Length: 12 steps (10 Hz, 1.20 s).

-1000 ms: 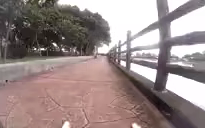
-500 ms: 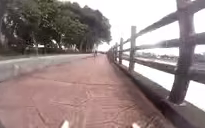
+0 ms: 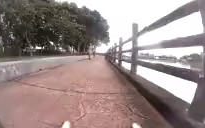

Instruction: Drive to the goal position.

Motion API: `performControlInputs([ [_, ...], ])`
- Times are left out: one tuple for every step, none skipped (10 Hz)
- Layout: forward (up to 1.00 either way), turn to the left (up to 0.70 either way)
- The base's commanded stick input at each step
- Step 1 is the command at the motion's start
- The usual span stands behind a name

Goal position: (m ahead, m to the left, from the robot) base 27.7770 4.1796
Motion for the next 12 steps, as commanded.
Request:
performControlInputs([
  [0.70,0.00],
  [0.70,0.00],
  [0.70,0.00],
  [0.70,0.00],
  [0.70,0.00],
  [0.70,0.00],
  [0.70,0.00],
  [0.70,0.00],
  [0.70,0.00],
  [0.70,0.00],
  [0.70,0.00],
  [0.70,0.00],
])
